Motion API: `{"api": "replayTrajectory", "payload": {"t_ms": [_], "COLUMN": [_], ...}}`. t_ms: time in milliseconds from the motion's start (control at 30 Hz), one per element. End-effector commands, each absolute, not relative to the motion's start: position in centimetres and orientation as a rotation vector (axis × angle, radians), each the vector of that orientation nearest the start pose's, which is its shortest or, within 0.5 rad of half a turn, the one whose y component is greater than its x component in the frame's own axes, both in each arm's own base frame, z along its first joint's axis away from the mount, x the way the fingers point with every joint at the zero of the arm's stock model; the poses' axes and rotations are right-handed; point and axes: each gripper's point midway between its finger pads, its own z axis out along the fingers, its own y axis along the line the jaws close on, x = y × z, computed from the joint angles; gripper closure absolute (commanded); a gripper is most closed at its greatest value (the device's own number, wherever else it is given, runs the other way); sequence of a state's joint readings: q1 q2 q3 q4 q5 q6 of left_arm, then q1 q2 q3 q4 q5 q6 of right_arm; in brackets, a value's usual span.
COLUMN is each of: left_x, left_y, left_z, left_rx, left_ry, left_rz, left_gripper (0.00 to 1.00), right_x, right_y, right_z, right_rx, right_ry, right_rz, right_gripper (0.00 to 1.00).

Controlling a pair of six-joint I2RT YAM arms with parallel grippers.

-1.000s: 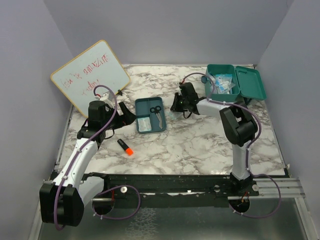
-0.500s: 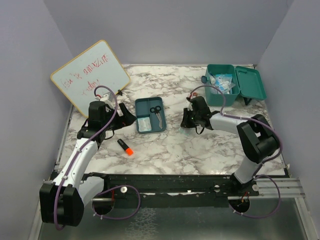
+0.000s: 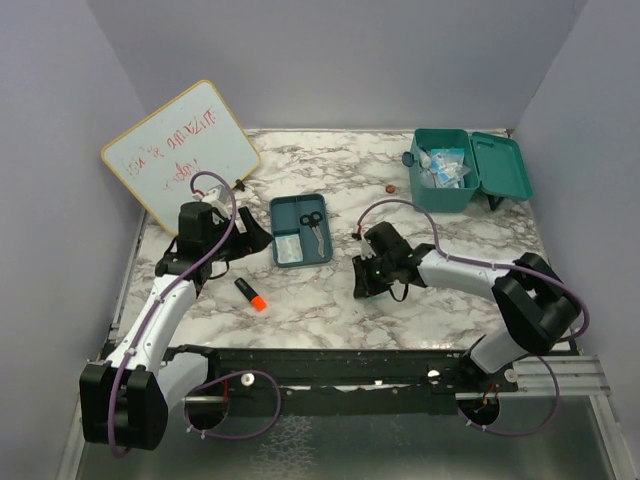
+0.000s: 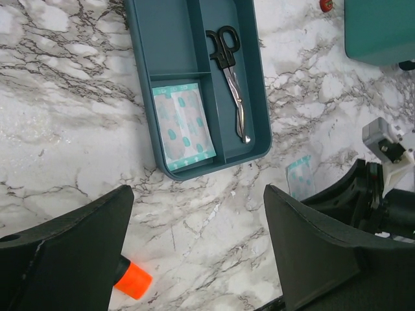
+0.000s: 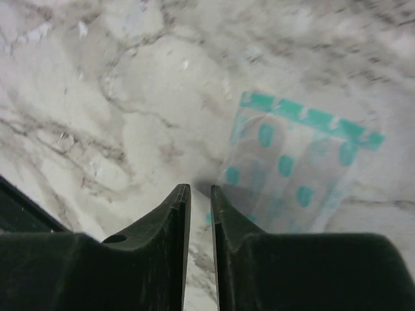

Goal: Organize the medicine kit
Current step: Move the medical item to the center of the board, then pick up the medical item at the center of the board.

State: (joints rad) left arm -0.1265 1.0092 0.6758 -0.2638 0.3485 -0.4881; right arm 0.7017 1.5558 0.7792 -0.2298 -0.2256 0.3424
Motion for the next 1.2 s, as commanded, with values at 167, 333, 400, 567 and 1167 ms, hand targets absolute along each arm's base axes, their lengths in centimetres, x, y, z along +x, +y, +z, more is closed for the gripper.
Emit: {"api": "replayTrajectory", "payload": {"t_ms": [167, 333, 400, 567, 1167], "left_x": [28.0, 27.6, 27.4, 26.9, 26.8], "left_y": [-13.5, -15.3, -16.5, -20.4, -32.3], "left_z": [15.7, 16.2, 16.4, 17.1, 13.4], "left_rx": [-0.112, -0.052, -0.012, 0.096, 0.258], "left_ry": [2.215, 2.227, 2.236, 2.257, 2.326], "left_rz": [-0.821, -0.878, -0.901, -0.917, -1.086], "left_gripper": [0.24, 0.32, 0.35, 0.43, 0.97], "right_x": [18.9, 20.4, 20.7, 21.0, 20.0], "right_y": [26.0, 23.5, 22.3, 18.8, 18.8], "right_z": [7.2, 8.6, 8.3, 7.4, 4.6], "right_rx": [-0.487, -0.229, -0.129, 0.110, 0.424], "right_ry": [2.604, 2.584, 2.595, 2.605, 2.496], "right_rz": [0.737, 0.573, 0.512, 0.378, 0.807], "right_gripper": [0.68, 0.64, 0.63, 0.60, 0.56]}}
